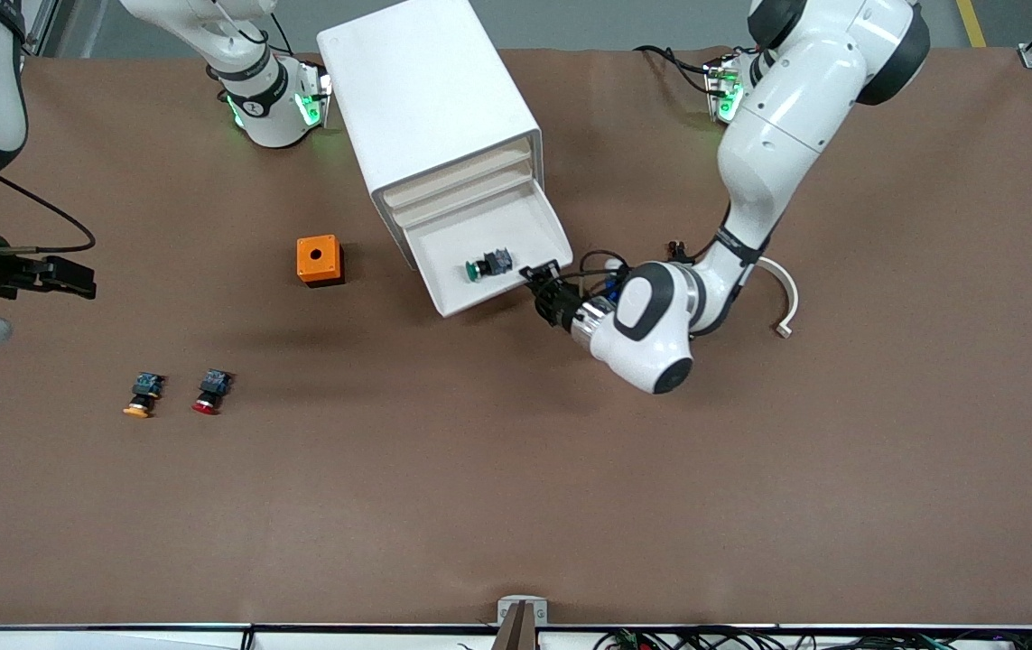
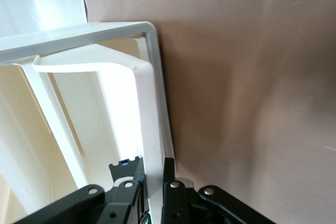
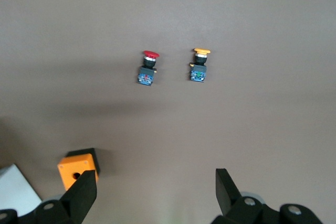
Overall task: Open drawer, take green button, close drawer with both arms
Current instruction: 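Reach the right gripper into the drawer while the left gripper withdraws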
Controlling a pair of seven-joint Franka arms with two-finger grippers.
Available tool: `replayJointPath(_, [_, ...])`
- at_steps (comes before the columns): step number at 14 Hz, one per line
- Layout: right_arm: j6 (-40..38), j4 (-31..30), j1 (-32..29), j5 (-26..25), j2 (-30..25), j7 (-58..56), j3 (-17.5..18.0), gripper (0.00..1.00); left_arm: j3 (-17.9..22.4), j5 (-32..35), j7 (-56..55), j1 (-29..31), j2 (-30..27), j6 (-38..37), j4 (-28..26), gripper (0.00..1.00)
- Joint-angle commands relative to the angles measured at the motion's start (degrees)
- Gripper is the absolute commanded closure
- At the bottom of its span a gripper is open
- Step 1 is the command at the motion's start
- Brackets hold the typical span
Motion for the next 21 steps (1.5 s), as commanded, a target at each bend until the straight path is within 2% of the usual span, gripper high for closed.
replayJointPath(1, [-2.4, 0.9, -0.5, 8.9, -0.8, 15.8, 0.6, 0.0, -0.6, -0.3, 5.1, 1.6, 0.7, -0.3, 3.0, 0.5])
replayJointPath(3, [-1.3, 0.6, 3.1, 11.4, -0.7, 28.0, 0.9, 0.0, -0.6, -0.1, 5.1, 2.0, 0.2, -0.4, 3.0, 0.08])
replayJointPath(4, [1.2, -0.8, 5.6, 13.2, -0.5, 31.9, 1.0, 0.0, -0.6, 0.0, 5.1, 2.8, 0.1, -0.4, 3.0, 0.0])
replayJointPath(6, [8.1, -5.1, 11.7, 13.7, -0.8, 42.3, 1.0, 0.0, -0.6, 3.8, 5.1, 4.3, -0.5, -0.5, 3.6, 0.0])
replayJointPath(9, [15.3, -10.3, 21.3, 12.9, -0.8, 57.1, 0.9, 0.0, -0.6, 14.1, 5.1, 5.6, -0.8, -2.2, 8.4, 0.0])
replayJointPath(12, [20.0, -12.8, 30.3, 8.9, 0.5, 73.4, 0.9, 0.0, -0.9, 28.1, 5.2, 6.9, -2.0, -2.6, 11.8, 0.0])
replayJointPath(13, [20.7, -12.7, 32.7, 7.9, 1.7, 78.2, 0.9, 0.0, -0.9, 30.8, 5.3, 7.4, -2.4, -2.5, 12.8, 0.0])
replayJointPath(15, [23.7, -12.7, 37.1, 7.6, 4.4, 87.0, 0.9, 0.0, -0.9, 33.1, 8.2, 8.8, -3.5, -2.1, 14.4, 0.0])
replayJointPath(19, [30.6, -12.7, 42.9, 5.8, 10.8, 98.1, 0.9, 0.0, -0.5, 34.3, 15.1, 12.3, -8.1, -2.3, 14.2, 0.0])
replayJointPath(21, [34.6, -12.7, 45.2, 5.7, 14.0, 102.2, 0.9, 0.0, -1.1, 40.0, 18.9, 12.2, -10.7, -2.3, 14.0, 0.0])
